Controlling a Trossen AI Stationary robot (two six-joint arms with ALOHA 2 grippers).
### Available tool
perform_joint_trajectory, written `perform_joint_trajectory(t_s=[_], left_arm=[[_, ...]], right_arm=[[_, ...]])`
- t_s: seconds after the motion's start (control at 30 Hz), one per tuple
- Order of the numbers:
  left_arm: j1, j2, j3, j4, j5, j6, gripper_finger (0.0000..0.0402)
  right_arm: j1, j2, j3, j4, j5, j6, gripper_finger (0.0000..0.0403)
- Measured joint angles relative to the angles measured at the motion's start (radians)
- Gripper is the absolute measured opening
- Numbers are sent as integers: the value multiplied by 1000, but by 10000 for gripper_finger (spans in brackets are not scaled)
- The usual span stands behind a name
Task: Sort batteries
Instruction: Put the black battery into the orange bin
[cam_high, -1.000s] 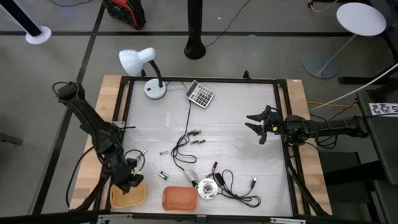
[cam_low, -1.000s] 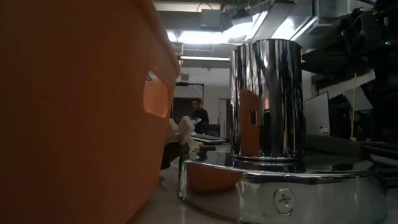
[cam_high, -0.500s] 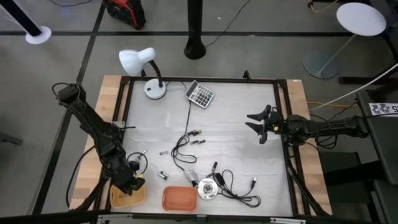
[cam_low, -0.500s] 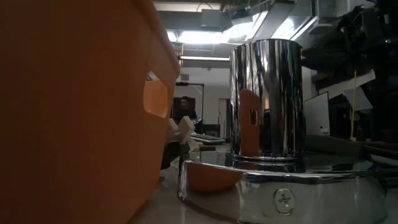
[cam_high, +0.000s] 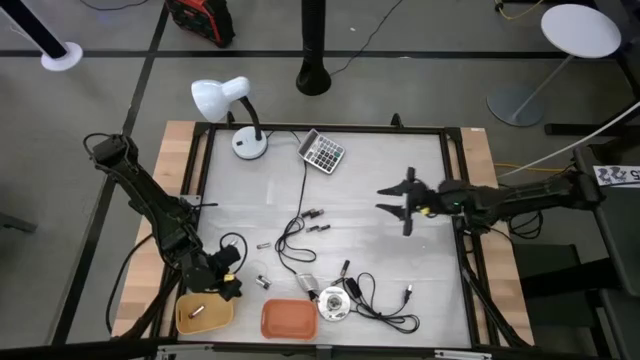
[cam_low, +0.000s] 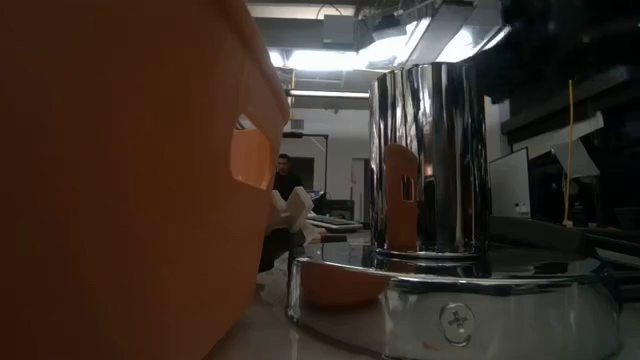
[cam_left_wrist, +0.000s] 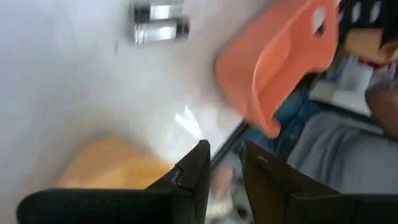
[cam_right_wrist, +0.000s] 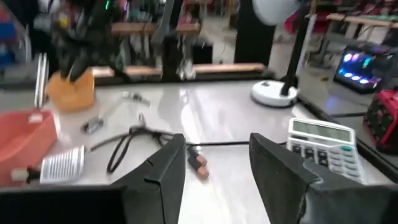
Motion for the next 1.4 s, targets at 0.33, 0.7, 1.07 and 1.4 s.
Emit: perform_joint_trajectory(t_s=[0.33, 0.7, 1.07, 1.4], left_arm=[[104, 0, 0, 0, -203, 219, 86], [183, 0, 0, -2, -253, 457, 86], [271, 0, 0, -2, -404, 659, 86], [332, 0, 0, -1, -406, 734, 86]], right_arm=[[0, 495, 370, -255, -78, -128, 172], [1, 737, 572, -575, -403, -357, 172], [113, 827, 573, -484, -462, -485, 172], [178, 956, 573, -397, -364, -520, 172]])
